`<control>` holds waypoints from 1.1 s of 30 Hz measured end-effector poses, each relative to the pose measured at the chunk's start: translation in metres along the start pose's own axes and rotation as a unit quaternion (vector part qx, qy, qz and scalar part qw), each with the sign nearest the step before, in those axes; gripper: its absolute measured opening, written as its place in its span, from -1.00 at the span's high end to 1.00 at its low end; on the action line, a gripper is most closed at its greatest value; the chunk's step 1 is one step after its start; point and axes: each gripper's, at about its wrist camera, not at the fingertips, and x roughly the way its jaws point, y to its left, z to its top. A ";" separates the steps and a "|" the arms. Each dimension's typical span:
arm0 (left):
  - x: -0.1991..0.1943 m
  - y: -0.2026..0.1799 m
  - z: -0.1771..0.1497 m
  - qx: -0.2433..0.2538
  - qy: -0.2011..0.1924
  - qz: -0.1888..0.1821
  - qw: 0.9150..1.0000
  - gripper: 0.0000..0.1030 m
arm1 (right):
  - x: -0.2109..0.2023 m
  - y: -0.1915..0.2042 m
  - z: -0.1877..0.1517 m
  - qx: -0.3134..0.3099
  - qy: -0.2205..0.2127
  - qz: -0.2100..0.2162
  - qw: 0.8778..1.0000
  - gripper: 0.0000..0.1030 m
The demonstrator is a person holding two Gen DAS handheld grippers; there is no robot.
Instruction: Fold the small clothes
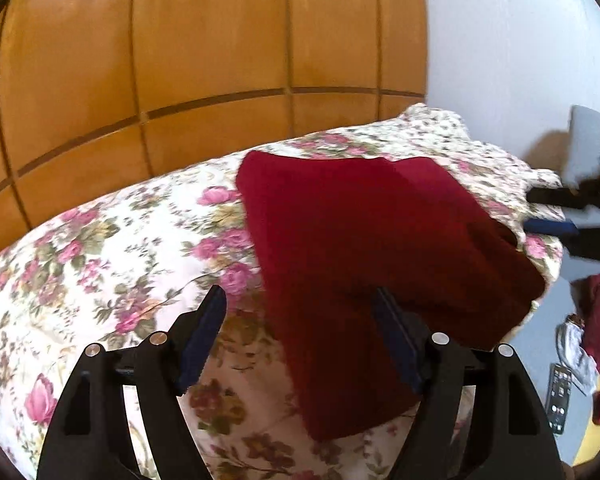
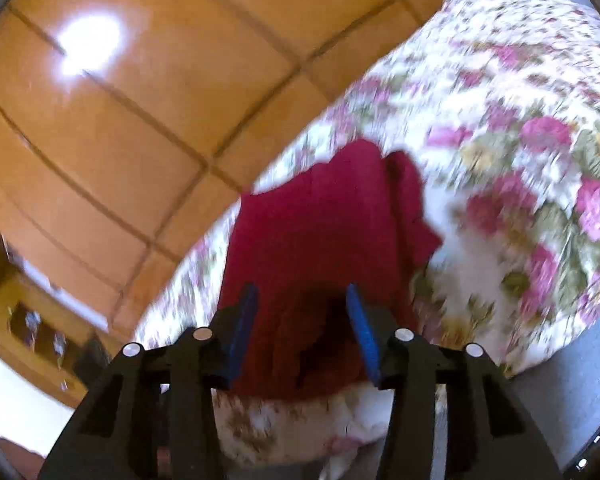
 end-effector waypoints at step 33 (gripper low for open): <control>0.067 -0.042 0.055 0.122 0.021 0.052 0.991 -0.61 | 0.082 -0.003 0.064 -0.130 0.008 -0.215 0.968 0.73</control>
